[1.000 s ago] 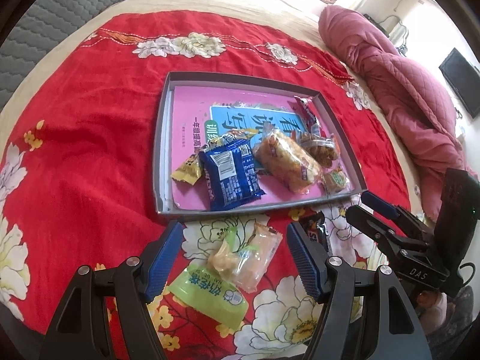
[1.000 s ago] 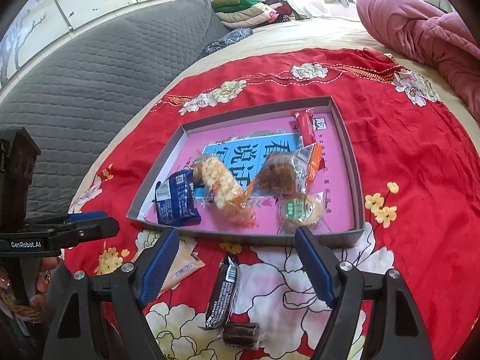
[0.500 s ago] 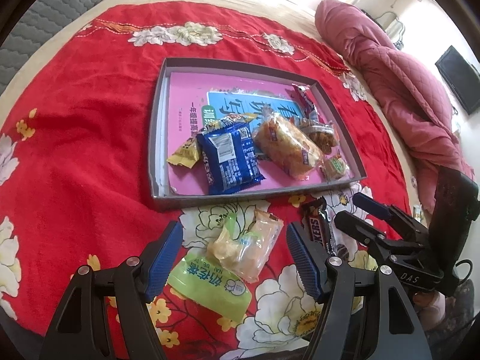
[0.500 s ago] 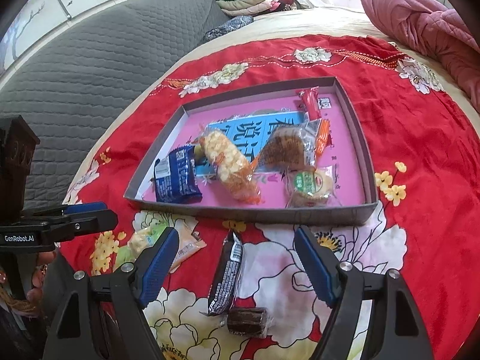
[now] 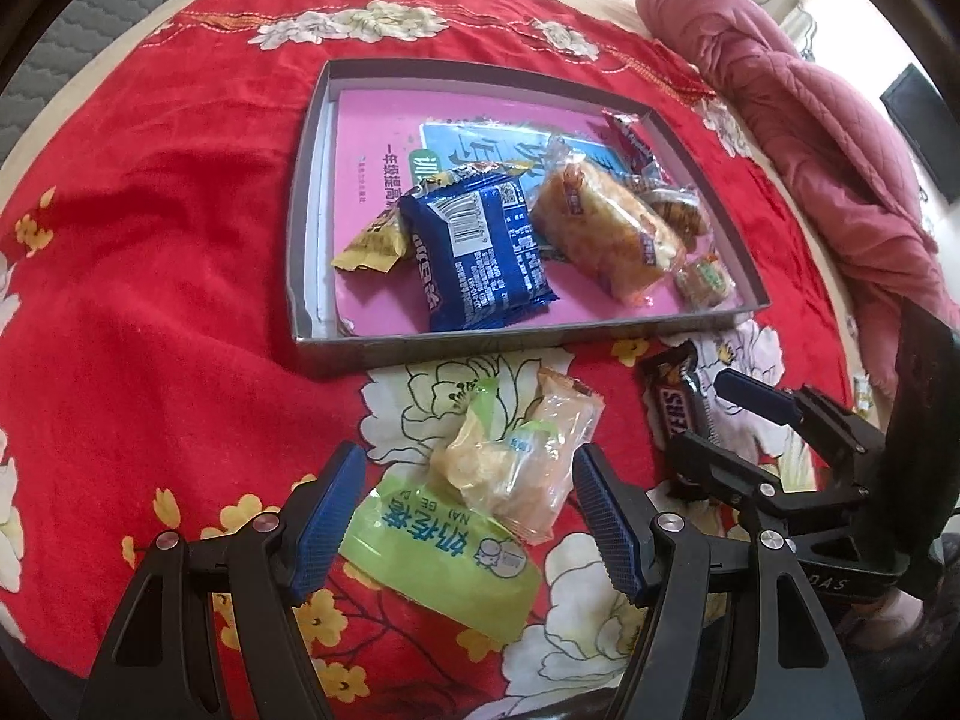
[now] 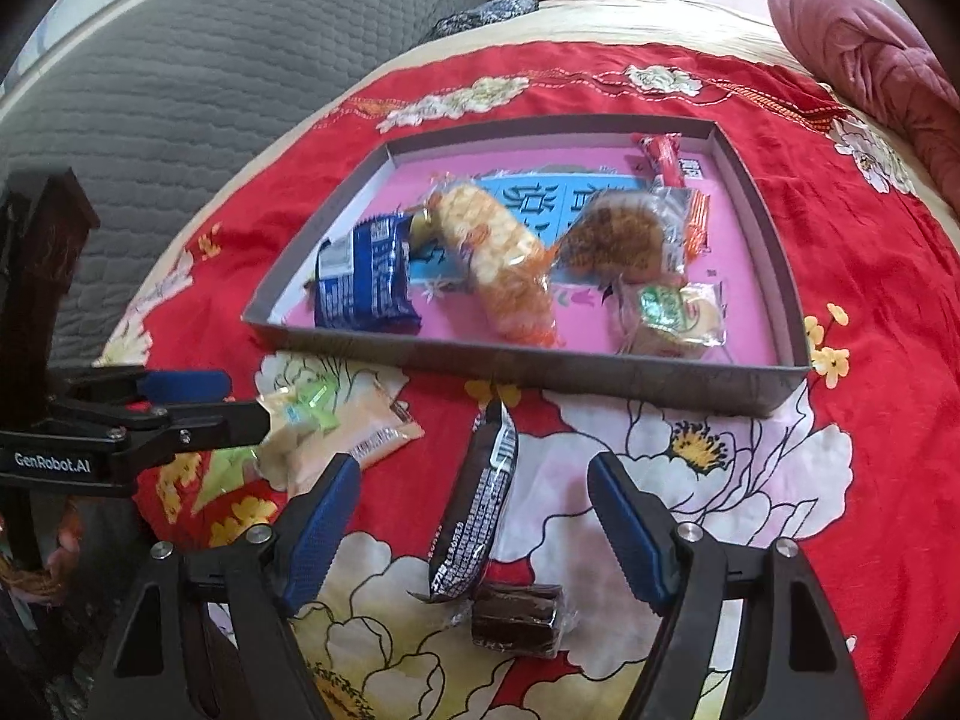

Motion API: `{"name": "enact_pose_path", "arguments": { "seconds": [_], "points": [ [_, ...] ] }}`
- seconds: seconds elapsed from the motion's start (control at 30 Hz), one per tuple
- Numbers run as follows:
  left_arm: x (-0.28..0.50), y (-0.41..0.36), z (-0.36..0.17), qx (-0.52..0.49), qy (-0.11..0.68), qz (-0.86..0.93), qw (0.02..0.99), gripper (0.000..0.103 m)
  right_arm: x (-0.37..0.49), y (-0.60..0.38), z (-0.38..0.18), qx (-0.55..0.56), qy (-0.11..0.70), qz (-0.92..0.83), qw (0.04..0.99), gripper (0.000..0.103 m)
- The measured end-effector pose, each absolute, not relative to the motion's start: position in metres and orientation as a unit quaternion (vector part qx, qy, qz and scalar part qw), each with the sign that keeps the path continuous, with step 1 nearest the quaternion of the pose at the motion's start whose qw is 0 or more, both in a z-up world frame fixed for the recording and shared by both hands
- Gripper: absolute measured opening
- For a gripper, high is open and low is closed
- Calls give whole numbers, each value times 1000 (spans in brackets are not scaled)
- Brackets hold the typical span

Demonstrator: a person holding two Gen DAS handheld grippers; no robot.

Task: Organize snacks
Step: 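Lower the right tool onto the dark chocolate bar while the left tool nears the green packet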

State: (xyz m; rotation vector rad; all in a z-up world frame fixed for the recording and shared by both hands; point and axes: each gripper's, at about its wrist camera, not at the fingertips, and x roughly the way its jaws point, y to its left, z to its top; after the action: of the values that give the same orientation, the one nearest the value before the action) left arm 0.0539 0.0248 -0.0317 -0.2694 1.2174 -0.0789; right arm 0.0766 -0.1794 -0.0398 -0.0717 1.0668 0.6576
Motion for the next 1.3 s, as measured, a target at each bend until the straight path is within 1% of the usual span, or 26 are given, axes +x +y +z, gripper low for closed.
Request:
{"name": "enact_pose_path", "arguments": {
  "seconds": [0.07, 0.1, 0.17, 0.23, 0.43, 0.6, 0.63, 0.67, 0.87, 1.13, 1.17, 1.3],
  "points": [
    [54, 24, -34, -120, 571, -38, 811, 73, 76, -178, -43, -39, 503, 307, 807, 71],
    [54, 24, -35, -118, 572, -38, 811, 73, 76, -178, -45, -41, 505, 306, 806, 66],
    [54, 23, -38, -118, 574, -41, 810, 73, 76, -177, -48, -42, 508, 307, 804, 62],
    [54, 23, -41, -116, 575, -43, 809, 73, 76, -177, -51, -42, 512, 308, 801, 56],
    [52, 24, -47, -118, 571, -51, 811, 73, 76, -176, -57, -47, 515, 306, 799, 46],
    [53, 27, -53, -129, 570, -55, 809, 72, 78, -176, -60, -47, 513, 304, 802, 40],
    [53, 27, -54, -133, 571, -56, 809, 69, 78, -176, -61, -47, 513, 303, 802, 39],
    [53, 28, -56, -136, 571, -57, 807, 62, 78, -176, -61, -48, 513, 303, 802, 39],
    [53, 27, -59, -140, 568, -65, 808, 51, 77, -171, -63, -66, 507, 303, 804, 37],
    [55, 21, -62, -129, 561, -72, 815, 45, 77, -166, -65, -79, 501, 304, 806, 34],
    [55, 20, -62, -128, 559, -72, 816, 41, 77, -165, -66, -79, 501, 304, 806, 33],
    [55, 22, -63, -130, 551, -74, 821, 38, 79, -165, -66, -77, 499, 304, 808, 30]
  ]
}}
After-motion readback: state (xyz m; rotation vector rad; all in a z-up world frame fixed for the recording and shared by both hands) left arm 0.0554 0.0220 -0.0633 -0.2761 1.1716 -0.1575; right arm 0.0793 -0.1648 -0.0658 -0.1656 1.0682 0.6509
